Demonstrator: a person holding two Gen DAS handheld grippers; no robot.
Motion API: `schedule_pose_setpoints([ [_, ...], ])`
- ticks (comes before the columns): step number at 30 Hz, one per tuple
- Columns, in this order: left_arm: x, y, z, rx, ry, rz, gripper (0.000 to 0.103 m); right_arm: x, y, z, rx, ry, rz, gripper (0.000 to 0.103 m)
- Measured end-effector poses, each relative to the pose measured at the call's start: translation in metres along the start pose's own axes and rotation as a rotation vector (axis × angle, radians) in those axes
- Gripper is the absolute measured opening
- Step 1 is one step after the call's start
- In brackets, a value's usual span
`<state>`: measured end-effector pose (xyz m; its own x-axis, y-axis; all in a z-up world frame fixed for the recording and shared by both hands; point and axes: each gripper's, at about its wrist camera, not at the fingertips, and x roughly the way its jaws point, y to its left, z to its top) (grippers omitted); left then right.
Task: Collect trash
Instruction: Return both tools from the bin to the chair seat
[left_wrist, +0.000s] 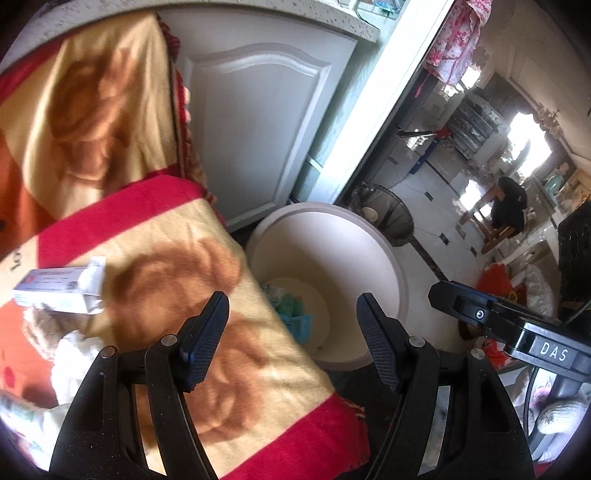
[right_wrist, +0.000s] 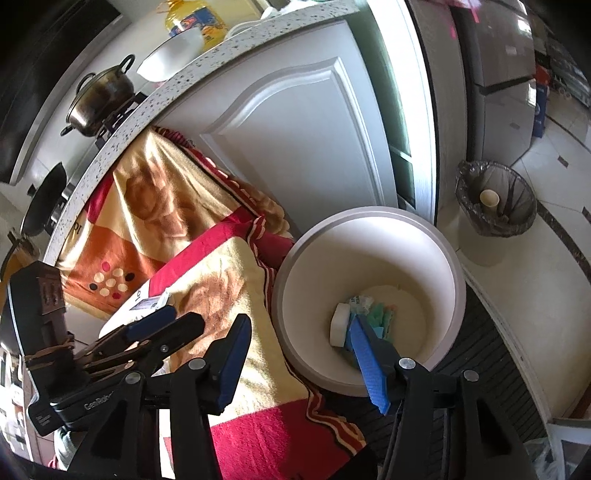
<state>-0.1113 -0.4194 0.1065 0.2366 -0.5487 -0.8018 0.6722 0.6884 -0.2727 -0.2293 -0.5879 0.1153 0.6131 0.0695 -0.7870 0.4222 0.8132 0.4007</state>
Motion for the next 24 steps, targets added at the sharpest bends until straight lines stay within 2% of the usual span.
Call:
schedule_pose_setpoints([
  [10, -0.034, 0.018, -0.012, -0.007, -0.059, 0.077, 0.071, 0.008, 0.038, -0.013, -0.12, -0.031, -0.074, 0.054],
  [17, -0.058, 0.036, -0.023, -0.029, -0.089, 0.11, 0.071, 0.014, 0.057, -0.019, -0.141, -0.028, -0.059, 0.055],
  [21, -0.073, 0.053, -0.032, -0.058, -0.09, 0.107, 0.071, 0.014, 0.07, -0.022, -0.162, -0.032, -0.045, 0.061],
  [24, -0.089, 0.065, -0.038, -0.07, -0.096, 0.111, 0.071, 0.008, 0.078, -0.02, -0.18, -0.045, -0.047, 0.061],
])
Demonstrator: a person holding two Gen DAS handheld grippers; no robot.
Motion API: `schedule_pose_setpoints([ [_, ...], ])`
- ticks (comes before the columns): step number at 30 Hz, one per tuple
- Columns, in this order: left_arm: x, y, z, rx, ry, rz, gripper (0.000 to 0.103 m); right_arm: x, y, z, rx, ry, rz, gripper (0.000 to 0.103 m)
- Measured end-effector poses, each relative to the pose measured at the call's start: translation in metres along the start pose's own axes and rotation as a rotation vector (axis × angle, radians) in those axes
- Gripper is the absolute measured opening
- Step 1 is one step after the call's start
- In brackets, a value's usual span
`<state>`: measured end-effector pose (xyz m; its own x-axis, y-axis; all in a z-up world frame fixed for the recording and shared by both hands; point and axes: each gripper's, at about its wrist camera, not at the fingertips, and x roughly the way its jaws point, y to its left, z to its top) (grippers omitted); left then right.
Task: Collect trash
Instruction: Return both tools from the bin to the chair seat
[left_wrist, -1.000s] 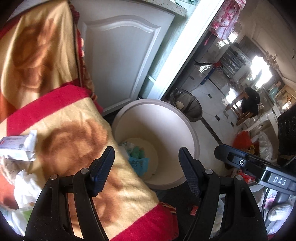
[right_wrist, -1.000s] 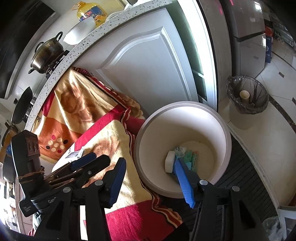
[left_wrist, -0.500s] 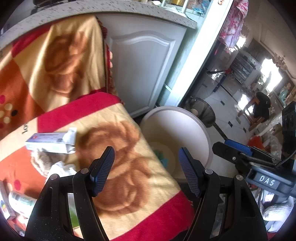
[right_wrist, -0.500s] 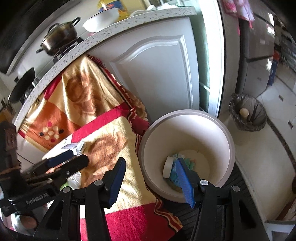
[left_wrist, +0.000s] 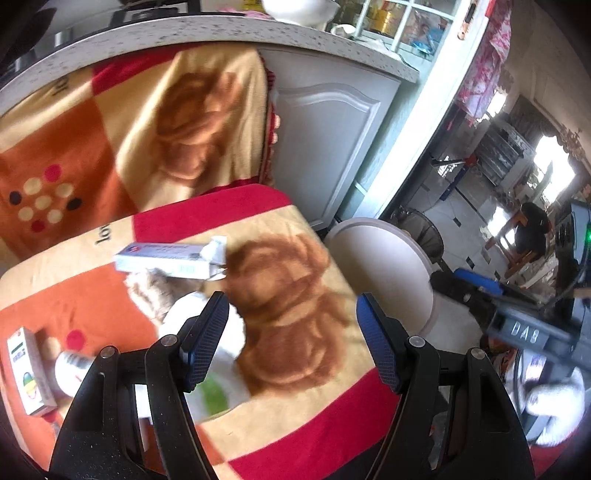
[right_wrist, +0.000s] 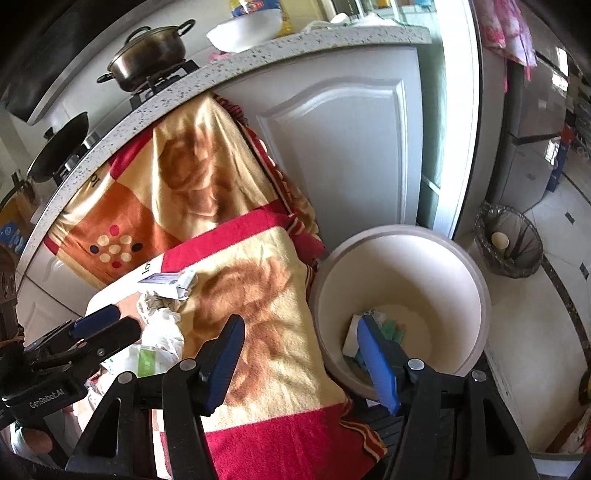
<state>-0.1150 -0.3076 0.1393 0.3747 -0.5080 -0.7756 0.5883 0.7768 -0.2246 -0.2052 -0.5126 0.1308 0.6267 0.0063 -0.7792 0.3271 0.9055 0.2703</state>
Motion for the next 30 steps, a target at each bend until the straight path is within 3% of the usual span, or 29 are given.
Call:
schedule_pose_setpoints([
  [8, -0.039, 0.054, -0.021, -0.068, -0.015, 0.039, 0.071, -0.015, 0.019, 0.006, -0.042, -0.024, 0.003, 0.068],
  [19, -0.103, 0.168, -0.066, -0.262, -0.032, 0.149, 0.071, 0.008, 0.079, -0.007, -0.119, 0.035, 0.101, 0.072],
  [30, -0.107, 0.259, -0.096, -0.505, 0.0, 0.158, 0.071, 0.04, 0.148, -0.021, -0.244, 0.109, 0.191, 0.073],
])
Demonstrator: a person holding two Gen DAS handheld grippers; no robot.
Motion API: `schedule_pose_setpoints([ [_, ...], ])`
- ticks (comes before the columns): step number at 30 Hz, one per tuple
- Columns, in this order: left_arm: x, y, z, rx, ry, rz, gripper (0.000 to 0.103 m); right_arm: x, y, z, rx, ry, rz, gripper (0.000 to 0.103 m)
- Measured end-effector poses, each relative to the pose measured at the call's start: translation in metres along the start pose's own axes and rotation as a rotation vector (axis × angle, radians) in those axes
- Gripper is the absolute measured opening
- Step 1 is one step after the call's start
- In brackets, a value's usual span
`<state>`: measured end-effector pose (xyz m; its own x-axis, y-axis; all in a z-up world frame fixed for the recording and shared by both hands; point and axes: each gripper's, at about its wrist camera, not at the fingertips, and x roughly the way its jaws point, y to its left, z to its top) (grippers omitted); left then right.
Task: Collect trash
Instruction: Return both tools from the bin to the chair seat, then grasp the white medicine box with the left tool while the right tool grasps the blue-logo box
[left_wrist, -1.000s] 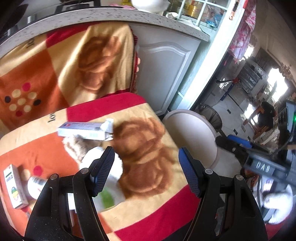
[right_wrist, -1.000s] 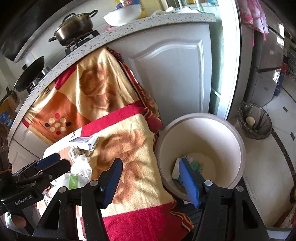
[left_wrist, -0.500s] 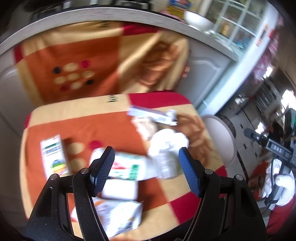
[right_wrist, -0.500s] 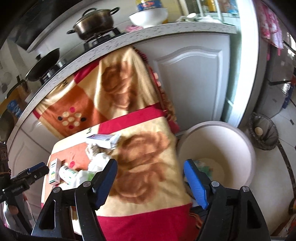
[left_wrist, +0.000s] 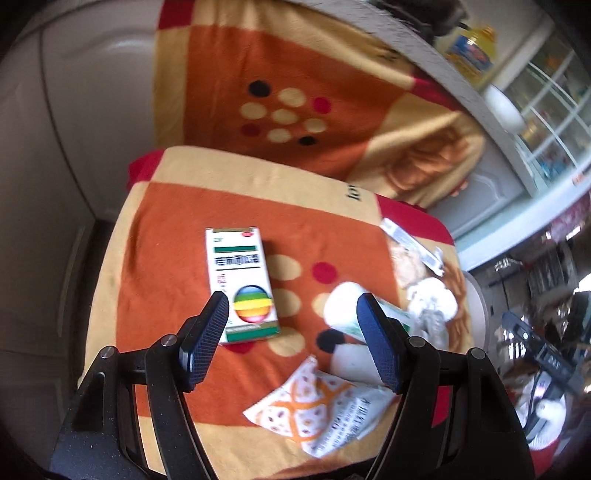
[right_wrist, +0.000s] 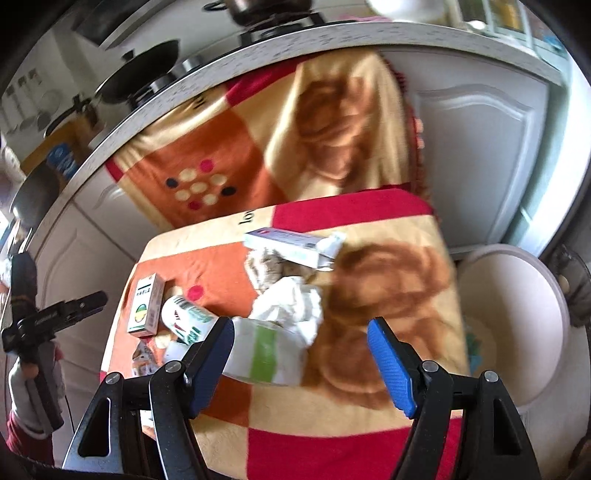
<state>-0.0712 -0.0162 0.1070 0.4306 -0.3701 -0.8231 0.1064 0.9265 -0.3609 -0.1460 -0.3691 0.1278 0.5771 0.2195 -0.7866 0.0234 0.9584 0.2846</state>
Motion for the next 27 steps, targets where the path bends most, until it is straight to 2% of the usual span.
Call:
schedule_pose_setpoints([
  [5, 0.027, 0.017, 0.004, -0.038, 0.038, 0.03, 0.071, 0.025, 0.017, 0.015, -0.091, 0.02, 0.023, 0.076],
  [9, 0.045, 0.024, 0.007, -0.06, 0.063, 0.037, 0.071, 0.053, 0.025, 0.035, -0.203, 0.046, -0.011, 0.076],
  [19, 0.077, 0.021, 0.018, -0.027, 0.119, 0.119, 0.071, 0.14, 0.005, 0.079, -0.335, 0.212, -0.019, 0.076],
  [23, 0.088, 0.023, 0.022, -0.026, 0.142, 0.135, 0.071, 0.164, 0.001, 0.091, -0.363, 0.27, 0.007, 0.076],
  [27, 0.094, 0.025, 0.025, -0.026, 0.156, 0.146, 0.071, 0.183, 0.001, 0.095, -0.385, 0.331, 0.081, 0.076],
])
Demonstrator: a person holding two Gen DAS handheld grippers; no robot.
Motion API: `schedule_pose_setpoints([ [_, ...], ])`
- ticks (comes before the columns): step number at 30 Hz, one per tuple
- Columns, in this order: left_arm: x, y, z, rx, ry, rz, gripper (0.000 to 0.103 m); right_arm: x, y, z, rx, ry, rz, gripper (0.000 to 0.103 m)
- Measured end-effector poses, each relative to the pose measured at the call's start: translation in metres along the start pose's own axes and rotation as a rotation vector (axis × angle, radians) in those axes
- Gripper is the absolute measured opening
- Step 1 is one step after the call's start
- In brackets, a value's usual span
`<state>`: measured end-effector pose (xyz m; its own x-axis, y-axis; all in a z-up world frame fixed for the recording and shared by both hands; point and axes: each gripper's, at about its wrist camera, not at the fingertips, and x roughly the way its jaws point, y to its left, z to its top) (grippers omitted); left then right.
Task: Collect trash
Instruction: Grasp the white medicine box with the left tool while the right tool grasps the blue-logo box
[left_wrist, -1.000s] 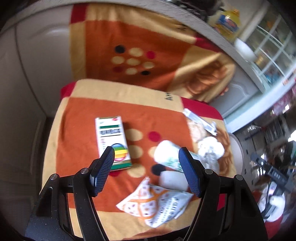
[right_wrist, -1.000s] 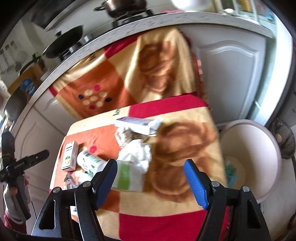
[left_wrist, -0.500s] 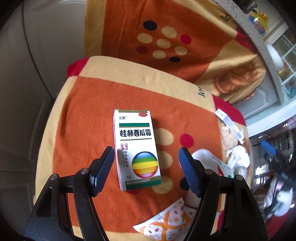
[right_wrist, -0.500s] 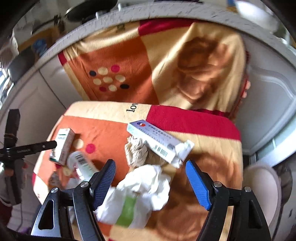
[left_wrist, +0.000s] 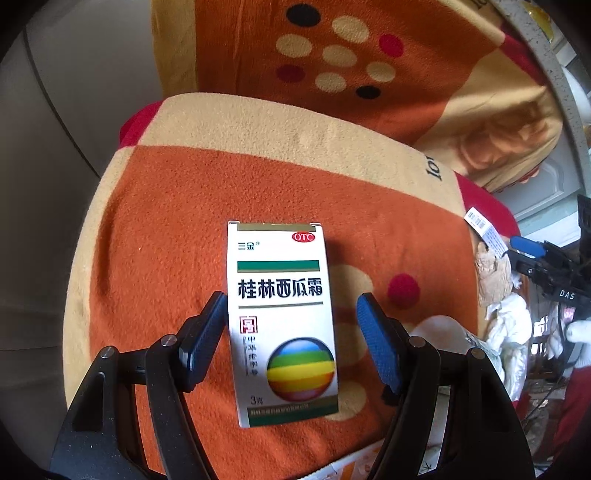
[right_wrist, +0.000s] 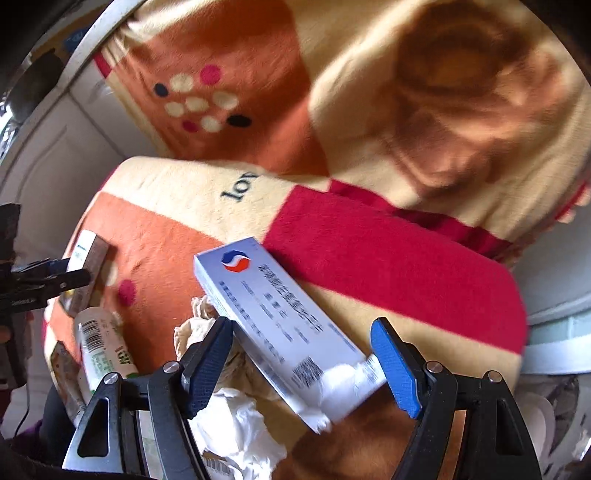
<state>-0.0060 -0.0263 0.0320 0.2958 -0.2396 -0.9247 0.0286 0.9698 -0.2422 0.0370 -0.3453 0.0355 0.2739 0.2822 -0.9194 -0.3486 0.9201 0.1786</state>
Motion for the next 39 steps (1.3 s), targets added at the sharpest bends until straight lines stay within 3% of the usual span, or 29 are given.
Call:
schedule_pose_setpoints([
  [3, 0.004, -0.001, 0.0, 0.013, 0.006, 0.016, 0.071, 0.006, 0.0, 0.004, -0.009, 0.011, -0.025, 0.059],
  [6, 0.005, -0.004, 0.0, 0.035, 0.001, 0.024, 0.07, 0.005, 0.003, 0.002, -0.002, -0.01, -0.022, 0.054],
  [7, 0.004, -0.004, -0.001, 0.042, -0.001, 0.024, 0.064, 0.002, 0.004, 0.0, 0.001, -0.024, -0.027, 0.052],
  [9, 0.003, -0.005, -0.001, 0.051, -0.003, 0.015, 0.052, -0.007, 0.003, -0.005, 0.018, -0.058, -0.034, 0.049],
  [17, -0.023, -0.007, -0.002, 0.058, -0.047, -0.042, 0.052, -0.056, 0.007, -0.033, 0.053, -0.163, -0.072, 0.045],
  [18, -0.027, -0.008, -0.002, 0.059, -0.055, -0.046, 0.052, -0.06, 0.008, -0.037, 0.053, -0.165, -0.07, 0.004],
  [19, -0.031, -0.009, -0.002, 0.061, -0.063, -0.049, 0.052, -0.062, 0.01, -0.04, 0.059, -0.16, -0.085, 0.0],
  [22, -0.041, -0.014, -0.004, 0.073, -0.078, -0.057, 0.052, -0.056, 0.009, -0.052, 0.08, -0.104, -0.122, 0.0],
  [24, -0.044, -0.015, -0.006, 0.076, -0.085, -0.057, 0.052, -0.055, 0.002, -0.061, 0.122, -0.118, -0.104, 0.001],
  [26, -0.045, -0.017, -0.007, 0.076, -0.085, -0.06, 0.052, -0.056, -0.007, -0.066, 0.191, -0.136, -0.041, 0.012],
  [28, -0.047, -0.017, -0.008, 0.082, -0.085, -0.06, 0.052, -0.057, -0.011, -0.068, 0.224, -0.147, -0.011, 0.046],
  [35, -0.051, -0.018, -0.008, 0.075, -0.088, -0.074, 0.052, -0.029, -0.005, -0.053, 0.168, -0.064, -0.055, 0.047],
  [38, -0.058, -0.021, -0.007, 0.081, -0.093, -0.081, 0.051, -0.02, -0.004, -0.05, 0.139, -0.056, -0.114, 0.049],
  [39, -0.06, -0.023, -0.007, 0.084, -0.096, -0.083, 0.051, -0.022, -0.004, -0.05, 0.14, -0.062, -0.107, 0.045],
])
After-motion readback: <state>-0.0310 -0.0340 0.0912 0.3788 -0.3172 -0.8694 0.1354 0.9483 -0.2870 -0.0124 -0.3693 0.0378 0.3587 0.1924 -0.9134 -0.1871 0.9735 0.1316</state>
